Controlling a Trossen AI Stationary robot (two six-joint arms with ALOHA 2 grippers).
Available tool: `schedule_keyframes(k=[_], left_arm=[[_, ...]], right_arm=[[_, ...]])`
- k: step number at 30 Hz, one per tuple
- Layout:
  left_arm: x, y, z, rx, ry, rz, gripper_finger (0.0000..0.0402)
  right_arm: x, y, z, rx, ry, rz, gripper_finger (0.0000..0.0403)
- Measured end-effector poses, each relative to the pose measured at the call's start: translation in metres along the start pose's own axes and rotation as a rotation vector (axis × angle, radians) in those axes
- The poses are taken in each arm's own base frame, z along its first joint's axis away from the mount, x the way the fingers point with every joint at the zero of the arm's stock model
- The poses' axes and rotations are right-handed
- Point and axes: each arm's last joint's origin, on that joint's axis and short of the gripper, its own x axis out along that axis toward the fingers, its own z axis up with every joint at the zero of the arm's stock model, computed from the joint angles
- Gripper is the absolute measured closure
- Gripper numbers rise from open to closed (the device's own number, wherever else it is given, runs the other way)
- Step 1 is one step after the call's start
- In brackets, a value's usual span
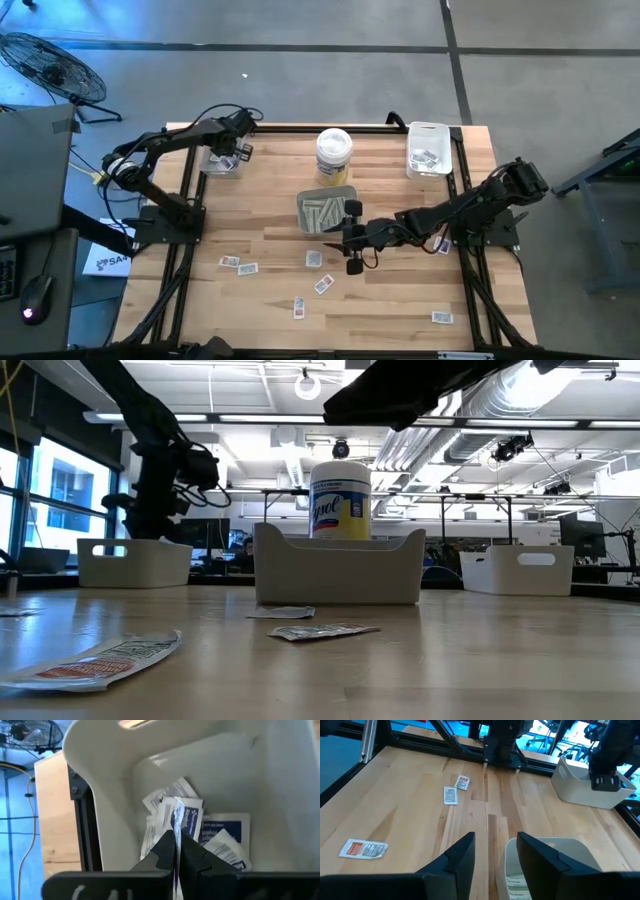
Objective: Pick & Place First Aid Supplies
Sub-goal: Put the alcohol pad into the top gray bin, then put the ointment pack into the white bin
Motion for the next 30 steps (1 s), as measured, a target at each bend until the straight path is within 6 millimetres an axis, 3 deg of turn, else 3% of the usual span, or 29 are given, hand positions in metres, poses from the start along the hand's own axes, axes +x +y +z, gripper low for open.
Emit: schedule_keyframes(k=[11, 18, 25, 30], left_arm=[[0.000, -0.001, 0.002, 0.021, -0.017, -0.005, 0.0301], [-0.005, -0.002, 0.002, 0.140, 0.042, -0.116, 0.0304], [-0.051, 0.008, 0.009, 0.125, -0.042, -0.174, 0.0344], [-0.101, 0.004, -0.013, 0.231, -0.169, -0.393, 0.0377]], right_arm=[[0.000, -0.005, 0.000, 0.055, 0.004, -0.160, 0.0263], [0.000, -0.003, 0.000, 0.040, 0.002, -0.094, 0.0263], [0.000, -0.003, 0.001, 0.000, -0.005, -0.094, 0.0263], [0.000, -0.003, 0.001, 0.002, -0.007, -0.092, 0.0263]])
